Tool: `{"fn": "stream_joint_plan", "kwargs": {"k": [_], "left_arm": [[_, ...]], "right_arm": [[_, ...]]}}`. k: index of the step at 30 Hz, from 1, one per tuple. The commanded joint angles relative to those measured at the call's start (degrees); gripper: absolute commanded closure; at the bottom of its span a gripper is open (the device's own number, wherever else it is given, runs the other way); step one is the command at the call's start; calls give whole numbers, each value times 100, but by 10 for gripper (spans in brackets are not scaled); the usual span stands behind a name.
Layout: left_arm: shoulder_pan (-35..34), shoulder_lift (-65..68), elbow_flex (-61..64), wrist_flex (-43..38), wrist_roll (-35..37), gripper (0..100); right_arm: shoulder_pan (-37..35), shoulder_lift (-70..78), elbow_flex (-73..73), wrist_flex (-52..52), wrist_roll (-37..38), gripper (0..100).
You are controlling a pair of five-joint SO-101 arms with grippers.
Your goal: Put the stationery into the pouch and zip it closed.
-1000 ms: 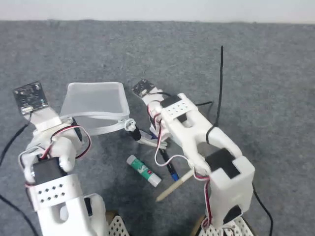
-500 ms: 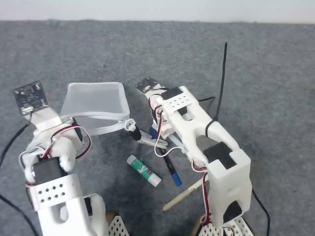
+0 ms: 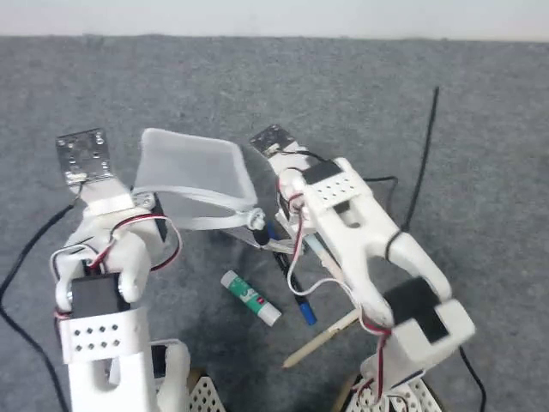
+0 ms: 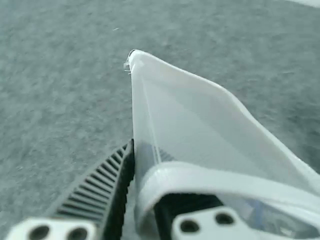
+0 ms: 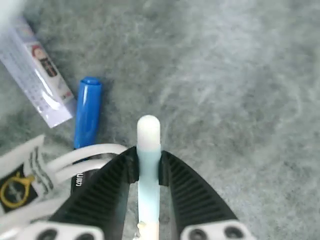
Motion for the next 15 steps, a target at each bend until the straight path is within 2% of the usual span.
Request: {"fn": "stream_joint_plan", "kwargs": {"k": [1,5,10,15], "left_arm": [[457,53,-681,273,35,991],[651,62,-1033,396,35,991],[1099,62,-1692,941,-229,991],[1116,97,-2123,1152,-229,991]], "right_arm": [[180,-989,290,-400,-281,992],[312,-1411,607,-567,-343,992],[479,-1552,756,-760,-668,992],[629,-1613,747,-769,-949,992]]}}
